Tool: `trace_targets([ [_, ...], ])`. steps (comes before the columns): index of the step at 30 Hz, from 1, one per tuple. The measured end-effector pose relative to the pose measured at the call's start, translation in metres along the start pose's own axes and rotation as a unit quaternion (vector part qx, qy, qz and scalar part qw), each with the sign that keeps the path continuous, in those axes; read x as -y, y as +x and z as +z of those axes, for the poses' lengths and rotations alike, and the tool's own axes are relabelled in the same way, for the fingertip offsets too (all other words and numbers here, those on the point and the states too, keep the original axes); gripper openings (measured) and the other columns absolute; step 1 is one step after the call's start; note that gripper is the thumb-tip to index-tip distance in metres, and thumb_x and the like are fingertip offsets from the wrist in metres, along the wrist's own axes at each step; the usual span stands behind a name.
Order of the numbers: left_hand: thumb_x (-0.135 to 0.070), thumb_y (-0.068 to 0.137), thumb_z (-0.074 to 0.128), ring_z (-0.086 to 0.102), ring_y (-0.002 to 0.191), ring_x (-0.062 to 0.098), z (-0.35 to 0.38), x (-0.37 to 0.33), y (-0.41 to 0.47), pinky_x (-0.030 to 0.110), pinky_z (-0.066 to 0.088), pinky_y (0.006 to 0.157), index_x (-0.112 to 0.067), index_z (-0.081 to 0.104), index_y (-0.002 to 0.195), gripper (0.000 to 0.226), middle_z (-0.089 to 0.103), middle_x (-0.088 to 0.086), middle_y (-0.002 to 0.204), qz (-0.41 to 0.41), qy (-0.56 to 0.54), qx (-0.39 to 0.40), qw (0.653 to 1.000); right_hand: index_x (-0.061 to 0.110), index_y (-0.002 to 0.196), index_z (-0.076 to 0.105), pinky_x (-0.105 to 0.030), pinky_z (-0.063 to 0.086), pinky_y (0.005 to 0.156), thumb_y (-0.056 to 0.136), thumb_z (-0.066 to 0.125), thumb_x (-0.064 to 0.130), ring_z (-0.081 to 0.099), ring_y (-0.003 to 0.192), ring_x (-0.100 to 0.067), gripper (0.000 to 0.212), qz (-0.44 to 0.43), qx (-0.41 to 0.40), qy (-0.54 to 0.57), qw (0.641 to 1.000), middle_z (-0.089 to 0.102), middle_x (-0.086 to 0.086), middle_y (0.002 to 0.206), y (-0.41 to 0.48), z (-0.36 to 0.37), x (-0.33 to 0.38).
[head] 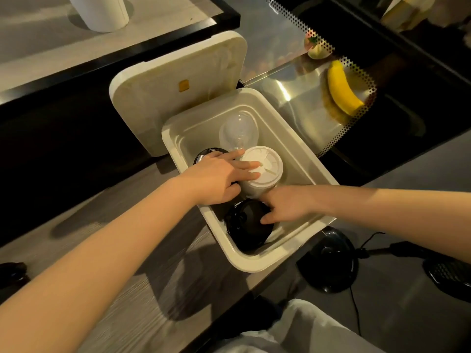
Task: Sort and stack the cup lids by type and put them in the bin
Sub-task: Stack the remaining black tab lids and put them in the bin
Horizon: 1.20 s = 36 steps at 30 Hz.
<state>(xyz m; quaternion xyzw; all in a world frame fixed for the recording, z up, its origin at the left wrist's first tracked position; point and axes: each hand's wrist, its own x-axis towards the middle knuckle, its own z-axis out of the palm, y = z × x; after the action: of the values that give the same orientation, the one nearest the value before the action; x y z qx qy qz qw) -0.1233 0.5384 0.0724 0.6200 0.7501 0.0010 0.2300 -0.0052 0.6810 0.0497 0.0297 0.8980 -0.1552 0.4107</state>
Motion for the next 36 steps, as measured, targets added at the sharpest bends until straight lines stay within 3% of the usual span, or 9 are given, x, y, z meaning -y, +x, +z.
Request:
trace_targets([
  [3, -0.019, 0.094, 0.040, -0.001, 0.147, 0.011, 0.000, -0.001, -0.001, 0.038, 0.007, 0.116, -0.036, 0.032, 0.143, 0.053, 0.015, -0.020, 0.155, 0.001, -0.008, -0.008, 1.000, 0.017, 0.128, 0.051, -0.036, 0.050, 0.083, 0.090, 0.054, 0.035, 0.058, 0.099, -0.023, 0.042, -0.040, -0.089, -0.059, 0.993, 0.062, -0.002, 0.112, -0.020, 0.001, 0.003],
  [8, -0.018, 0.094, 0.040, 0.001, 0.147, 0.010, -0.001, -0.002, -0.001, 0.037, 0.008, 0.116, -0.035, 0.033, 0.143, 0.053, 0.015, -0.020, 0.155, 0.003, -0.007, -0.010, 1.000, 0.028, 0.144, 0.035, -0.024, 0.032, 0.101, 0.093, 0.054, 0.024, 0.040, 0.127, -0.019, 0.055, -0.103, 0.009, -0.044, 0.994, 0.029, -0.005, 0.148, -0.024, 0.007, 0.010],
  [10, -0.017, 0.093, 0.040, 0.001, 0.147, 0.010, 0.000, -0.001, -0.001, 0.037, 0.008, 0.116, -0.035, 0.034, 0.143, 0.053, 0.016, -0.020, 0.155, 0.003, -0.011, -0.013, 1.000, 0.029, 0.144, 0.037, -0.019, 0.029, 0.095, 0.094, 0.050, 0.019, 0.041, 0.117, -0.017, 0.053, -0.136, 0.023, -0.076, 0.988, 0.027, -0.005, 0.142, -0.017, 0.007, 0.012],
  [13, -0.016, 0.093, 0.041, 0.003, 0.147, 0.011, 0.001, 0.000, 0.000, 0.038, 0.008, 0.116, -0.035, 0.035, 0.142, 0.053, 0.017, -0.020, 0.155, 0.004, -0.014, -0.018, 1.000, 0.025, 0.142, 0.040, -0.016, 0.024, 0.080, 0.092, 0.046, 0.010, 0.040, 0.104, -0.020, 0.053, -0.189, 0.033, -0.152, 0.970, 0.034, -0.005, 0.114, -0.009, 0.008, 0.017],
  [17, -0.014, 0.092, 0.042, 0.004, 0.147, 0.013, 0.002, 0.001, 0.000, 0.040, 0.010, 0.117, -0.034, 0.036, 0.142, 0.054, 0.018, -0.019, 0.155, 0.003, -0.014, -0.019, 1.000, 0.031, 0.144, 0.035, -0.019, 0.021, 0.076, 0.096, 0.039, 0.012, 0.040, 0.110, -0.025, 0.052, -0.194, 0.034, -0.245, 0.949, 0.038, -0.007, 0.120, -0.001, 0.009, 0.022],
  [24, -0.016, 0.091, 0.039, 0.003, 0.147, 0.016, -0.002, -0.005, -0.001, 0.043, 0.013, 0.118, -0.032, 0.037, 0.142, 0.054, 0.019, -0.016, 0.155, -0.005, -0.007, -0.007, 1.000, 0.028, 0.144, 0.037, -0.014, 0.022, 0.083, 0.094, 0.042, 0.009, 0.037, 0.119, -0.020, 0.053, -0.158, 0.024, -0.119, 0.980, 0.038, -0.003, 0.114, -0.014, 0.009, 0.012],
  [27, -0.022, 0.085, 0.034, 0.007, 0.147, 0.020, -0.004, -0.009, -0.001, 0.046, 0.017, 0.116, -0.029, 0.040, 0.141, 0.056, 0.023, -0.012, 0.155, -0.007, -0.003, -0.009, 1.000, 0.030, 0.141, 0.041, -0.021, 0.031, 0.097, 0.095, 0.046, 0.016, 0.042, 0.121, -0.018, 0.049, -0.144, -0.014, -0.079, 0.986, 0.044, -0.002, 0.132, -0.023, 0.003, 0.013],
  [32, -0.016, 0.090, 0.042, 0.006, 0.146, 0.017, -0.008, -0.014, -0.007, 0.041, 0.019, 0.115, -0.027, 0.038, 0.142, 0.053, 0.017, -0.012, 0.157, -0.040, 0.060, -0.020, 0.997, 0.028, 0.139, 0.045, -0.018, 0.033, 0.084, 0.095, 0.049, 0.021, 0.049, 0.108, -0.009, 0.045, -0.119, -0.092, -0.045, 0.988, 0.054, 0.004, 0.130, -0.040, -0.008, 0.012],
  [36, -0.019, 0.092, 0.042, 0.011, 0.145, 0.020, -0.018, -0.007, -0.031, 0.043, 0.020, 0.116, -0.027, 0.037, 0.143, 0.052, 0.023, -0.004, 0.156, -0.094, 0.073, -0.062, 0.991, 0.025, 0.135, 0.050, -0.030, 0.043, 0.091, 0.093, 0.050, 0.024, 0.054, 0.109, -0.018, 0.041, -0.103, -0.136, -0.025, 0.985, 0.058, -0.002, 0.122, -0.048, -0.017, 0.012],
])
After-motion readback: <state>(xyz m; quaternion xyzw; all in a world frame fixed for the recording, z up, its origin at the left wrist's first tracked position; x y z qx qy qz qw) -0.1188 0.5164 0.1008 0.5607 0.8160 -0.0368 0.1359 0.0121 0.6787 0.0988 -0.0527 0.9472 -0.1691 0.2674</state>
